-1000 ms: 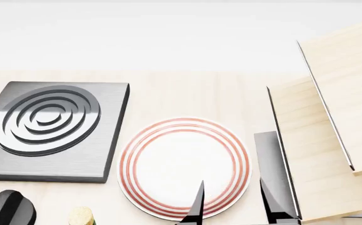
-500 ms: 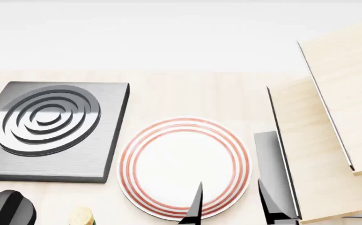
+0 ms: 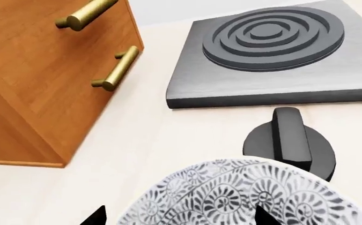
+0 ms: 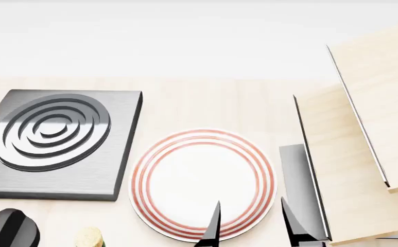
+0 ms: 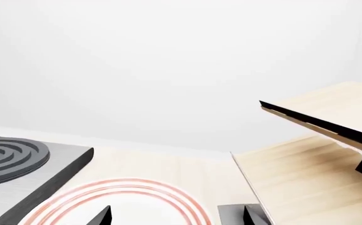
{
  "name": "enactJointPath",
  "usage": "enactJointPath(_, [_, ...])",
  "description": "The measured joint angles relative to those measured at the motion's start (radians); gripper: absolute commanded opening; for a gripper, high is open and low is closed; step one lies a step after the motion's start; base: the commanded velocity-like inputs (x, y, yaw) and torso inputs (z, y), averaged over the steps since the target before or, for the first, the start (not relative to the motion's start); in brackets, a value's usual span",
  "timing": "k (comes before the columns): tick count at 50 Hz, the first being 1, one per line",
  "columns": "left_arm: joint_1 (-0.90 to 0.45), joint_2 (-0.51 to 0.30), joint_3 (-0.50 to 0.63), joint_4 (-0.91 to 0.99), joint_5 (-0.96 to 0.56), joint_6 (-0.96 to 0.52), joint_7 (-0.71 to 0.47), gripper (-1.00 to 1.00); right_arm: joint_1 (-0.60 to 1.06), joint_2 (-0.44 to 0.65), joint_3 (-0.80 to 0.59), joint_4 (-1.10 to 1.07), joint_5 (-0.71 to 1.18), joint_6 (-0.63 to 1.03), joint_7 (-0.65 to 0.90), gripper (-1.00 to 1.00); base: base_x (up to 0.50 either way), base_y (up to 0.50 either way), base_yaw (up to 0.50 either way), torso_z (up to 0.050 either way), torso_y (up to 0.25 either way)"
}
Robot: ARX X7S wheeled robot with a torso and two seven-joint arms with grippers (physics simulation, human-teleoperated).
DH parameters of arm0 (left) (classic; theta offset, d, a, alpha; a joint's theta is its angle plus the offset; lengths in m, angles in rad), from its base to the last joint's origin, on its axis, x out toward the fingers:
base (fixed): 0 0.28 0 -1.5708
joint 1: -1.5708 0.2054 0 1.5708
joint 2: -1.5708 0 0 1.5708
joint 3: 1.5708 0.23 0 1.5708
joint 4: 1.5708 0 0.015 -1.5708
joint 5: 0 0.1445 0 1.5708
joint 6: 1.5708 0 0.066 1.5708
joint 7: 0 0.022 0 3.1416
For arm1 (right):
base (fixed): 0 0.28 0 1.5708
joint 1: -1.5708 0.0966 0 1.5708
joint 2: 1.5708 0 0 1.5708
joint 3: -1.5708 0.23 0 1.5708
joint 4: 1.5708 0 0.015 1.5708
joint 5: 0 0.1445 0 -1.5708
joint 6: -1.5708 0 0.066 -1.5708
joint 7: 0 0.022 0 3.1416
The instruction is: Pick up the akita bowl and put it on the plate.
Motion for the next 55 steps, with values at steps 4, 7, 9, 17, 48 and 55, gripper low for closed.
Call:
enactJointPath(4, [0.003,0.0,-0.007,0.002,-0.008,-0.005,0.002,1.0,0.001,0.001,-0.001,0.001,0.001,0.001,0.001,1.0,0.0,0.0,0.0,0.0,0.0])
enactJointPath(7, [0.006,0.0,-0.014,0.004,-0.015,-0.01,0.004,1.0,0.003,0.001,-0.002,0.002,0.002,0.002,0.001,1.0,0.0,0.0,0.0,0.0,0.0])
enactJointPath(9, [0.009,0.0,-0.019,0.006,-0.019,-0.012,0.005,1.0,0.004,0.001,-0.003,0.002,0.003,0.003,0.001,1.0,0.0,0.0,0.0,0.0,0.0])
enactJointPath(17, [0.019,-0.001,-0.04,0.007,-0.033,-0.022,0.01,1.0,0.006,0.002,-0.007,0.004,0.003,0.005,0.004,1.0,0.0,0.0,0.0,0.0,0.0])
enactJointPath(48, [0.047,-0.007,-0.078,0.007,-0.052,-0.04,0.011,1.0,0.013,0.003,-0.019,0.018,0.006,0.001,0.013,1.0,0.0,0.0,0.0,0.0,0.0])
enactJointPath(55, [0.058,-0.01,-0.08,0.011,-0.055,-0.048,0.012,1.0,0.014,0.004,-0.019,0.025,0.01,-0.003,0.014,1.0,0.0,0.0,0.0,0.0,0.0])
